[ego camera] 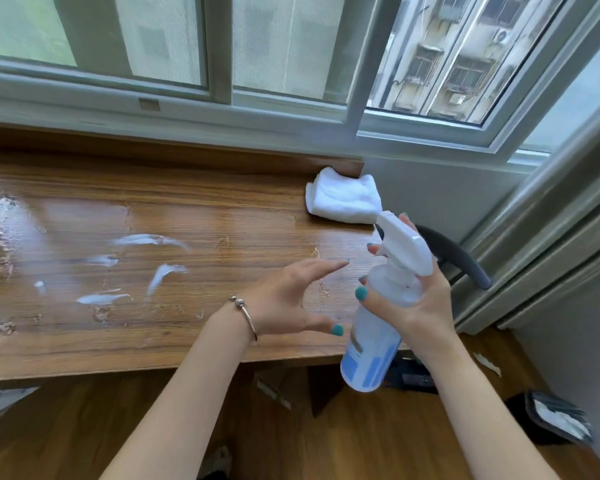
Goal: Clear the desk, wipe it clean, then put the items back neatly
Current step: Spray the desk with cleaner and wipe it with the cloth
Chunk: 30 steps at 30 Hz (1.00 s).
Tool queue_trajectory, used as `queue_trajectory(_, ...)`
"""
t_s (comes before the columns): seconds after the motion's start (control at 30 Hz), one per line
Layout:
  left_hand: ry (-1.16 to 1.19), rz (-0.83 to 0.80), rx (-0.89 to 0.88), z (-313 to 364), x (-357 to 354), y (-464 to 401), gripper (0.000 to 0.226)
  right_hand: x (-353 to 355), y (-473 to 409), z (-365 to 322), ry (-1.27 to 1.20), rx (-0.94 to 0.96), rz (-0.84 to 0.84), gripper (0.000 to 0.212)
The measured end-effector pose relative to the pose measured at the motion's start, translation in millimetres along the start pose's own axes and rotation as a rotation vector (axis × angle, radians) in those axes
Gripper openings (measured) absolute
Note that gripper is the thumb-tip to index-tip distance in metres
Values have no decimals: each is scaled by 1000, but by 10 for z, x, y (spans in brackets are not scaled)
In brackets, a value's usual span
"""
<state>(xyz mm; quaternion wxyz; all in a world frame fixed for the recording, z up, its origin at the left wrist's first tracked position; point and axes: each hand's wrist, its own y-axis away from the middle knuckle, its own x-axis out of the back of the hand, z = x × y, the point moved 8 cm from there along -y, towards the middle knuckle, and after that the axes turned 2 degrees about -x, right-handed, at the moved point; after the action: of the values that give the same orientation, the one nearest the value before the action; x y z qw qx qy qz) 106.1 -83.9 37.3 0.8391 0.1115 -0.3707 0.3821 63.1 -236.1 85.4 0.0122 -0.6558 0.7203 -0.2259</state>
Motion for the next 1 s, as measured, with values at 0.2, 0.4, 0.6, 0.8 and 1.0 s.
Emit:
queue_trajectory(0.2,373,224,-117,33,406,-243,83,-158,-488,-101,-72,9,115,80)
queue_trajectory(0.4,470,304,-162,-224,695,-505,86,-460,-977,-106,-143,15,123,88)
queue_trajectory(0.6,557,374,-154,-479,984,-676,80,-727,-1394,-124,-136,38,82,99)
queue_trajectory(0.8,595,443,-170,-677,1128,-816,81,-839,-1697,-97,-37,-39,-8,110)
queue_trajectory(1.0,636,480,-196,-693,1243,-924,77,-780,-1817,16,33,-74,-125,116)
